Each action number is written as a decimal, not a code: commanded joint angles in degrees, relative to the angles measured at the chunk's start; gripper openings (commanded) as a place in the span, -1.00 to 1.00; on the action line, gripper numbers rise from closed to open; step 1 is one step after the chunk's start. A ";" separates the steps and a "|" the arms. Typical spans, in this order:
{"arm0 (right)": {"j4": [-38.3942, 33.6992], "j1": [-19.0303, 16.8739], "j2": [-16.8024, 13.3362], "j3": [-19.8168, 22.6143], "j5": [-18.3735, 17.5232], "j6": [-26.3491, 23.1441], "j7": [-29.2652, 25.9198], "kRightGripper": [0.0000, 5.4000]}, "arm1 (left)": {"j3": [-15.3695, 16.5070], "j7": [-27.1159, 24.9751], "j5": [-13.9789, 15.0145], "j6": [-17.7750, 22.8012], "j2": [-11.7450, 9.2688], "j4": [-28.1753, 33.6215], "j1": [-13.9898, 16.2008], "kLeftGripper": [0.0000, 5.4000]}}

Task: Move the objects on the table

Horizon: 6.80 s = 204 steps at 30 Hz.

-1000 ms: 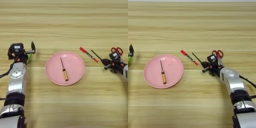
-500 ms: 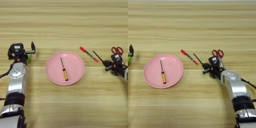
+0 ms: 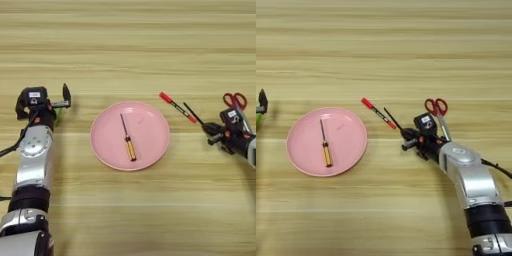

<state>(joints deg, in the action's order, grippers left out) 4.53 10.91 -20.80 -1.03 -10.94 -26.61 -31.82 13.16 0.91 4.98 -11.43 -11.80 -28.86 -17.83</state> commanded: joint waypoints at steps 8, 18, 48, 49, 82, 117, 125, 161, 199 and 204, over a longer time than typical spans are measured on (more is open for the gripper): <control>-10.35 -0.54 1.64 -0.94 -1.06 -4.51 2.29 -0.98 | -0.07 0.09 -0.08 0.61 -0.03 -0.64 -0.51 1.00; -14.87 -0.53 4.00 -7.42 -1.33 -8.21 1.40 -0.98 | -0.02 0.07 -0.01 0.57 -0.03 -0.68 -0.47 1.00; -15.87 0.81 6.72 -12.25 -2.30 -9.52 1.42 -0.55 | 0.18 0.04 0.17 0.59 -0.07 -0.50 -0.20 1.00; -15.89 0.84 6.75 -12.16 -2.36 -9.48 1.39 -0.50 | 0.18 0.05 0.17 0.59 -0.07 -0.49 -0.20 1.00; 2.09 3.99 5.38 -4.73 4.71 6.84 7.58 0.74 | -0.01 0.14 0.06 0.60 0.10 -0.70 -0.41 1.00; 20.37 9.83 6.99 -1.10 3.24 16.69 4.46 0.99 | 0.00 0.15 0.02 0.57 0.09 -0.49 -0.11 1.00; 24.16 10.74 7.68 -2.04 4.36 19.25 3.15 0.99 | 0.06 0.11 0.07 0.55 0.02 -0.57 -0.13 1.00; 25.11 9.88 6.53 -2.82 6.58 15.69 2.06 -0.01 | 0.03 0.27 0.01 0.65 0.10 -0.68 -0.44 1.00; 16.07 7.87 6.71 -1.26 5.16 13.62 2.91 -0.84 | 0.00 -0.21 0.14 0.31 -0.02 -0.77 -0.28 1.00; 9.79 6.16 6.78 -1.59 4.68 11.26 2.98 -0.84 | -0.04 -0.78 0.52 0.44 0.14 -0.50 -0.24 1.00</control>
<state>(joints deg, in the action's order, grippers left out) 16.63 18.22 -13.65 -2.58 -5.93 -13.57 -29.10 13.17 0.53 5.07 -11.57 -11.78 -29.43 -17.84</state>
